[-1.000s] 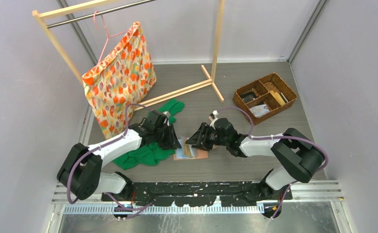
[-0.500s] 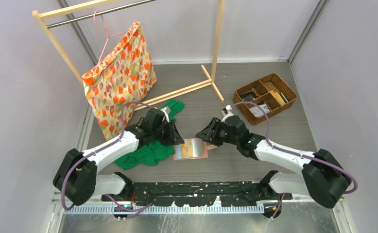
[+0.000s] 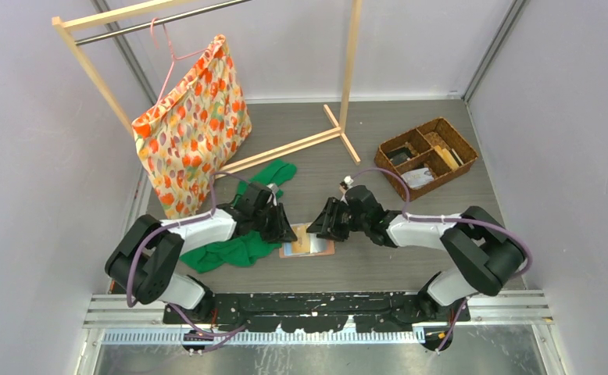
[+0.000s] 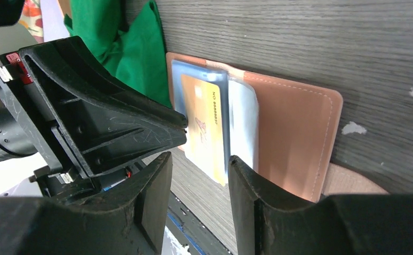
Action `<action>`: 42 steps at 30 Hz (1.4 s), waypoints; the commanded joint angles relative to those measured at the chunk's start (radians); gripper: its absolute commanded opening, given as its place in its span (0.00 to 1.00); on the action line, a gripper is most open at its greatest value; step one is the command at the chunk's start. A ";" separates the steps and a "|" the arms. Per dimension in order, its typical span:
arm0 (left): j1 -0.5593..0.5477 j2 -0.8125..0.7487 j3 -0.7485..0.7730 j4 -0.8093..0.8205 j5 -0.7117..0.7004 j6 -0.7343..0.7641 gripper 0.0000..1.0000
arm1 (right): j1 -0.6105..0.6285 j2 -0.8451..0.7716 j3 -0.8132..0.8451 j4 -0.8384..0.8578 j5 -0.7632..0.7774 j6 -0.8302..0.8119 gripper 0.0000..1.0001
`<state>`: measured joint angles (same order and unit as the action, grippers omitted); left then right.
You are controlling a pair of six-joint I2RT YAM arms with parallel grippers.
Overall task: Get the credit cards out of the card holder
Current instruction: Remove the credit card from the card holder.
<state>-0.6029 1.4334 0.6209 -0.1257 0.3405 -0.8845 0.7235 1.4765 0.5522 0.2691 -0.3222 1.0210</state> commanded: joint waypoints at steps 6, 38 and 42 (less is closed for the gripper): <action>0.005 0.061 -0.033 0.070 -0.001 -0.008 0.26 | -0.001 0.113 -0.001 0.208 -0.065 0.045 0.46; 0.027 0.025 -0.068 0.033 -0.028 -0.005 0.25 | -0.195 0.054 -0.231 0.284 -0.175 0.022 0.01; 0.026 -0.016 -0.039 -0.024 -0.030 0.001 0.25 | -0.227 -0.188 -0.189 -0.078 -0.113 -0.125 0.01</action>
<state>-0.5858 1.4593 0.5835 -0.0467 0.3676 -0.9100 0.5201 1.4940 0.3328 0.5343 -0.4900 1.0595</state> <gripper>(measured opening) 0.246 0.020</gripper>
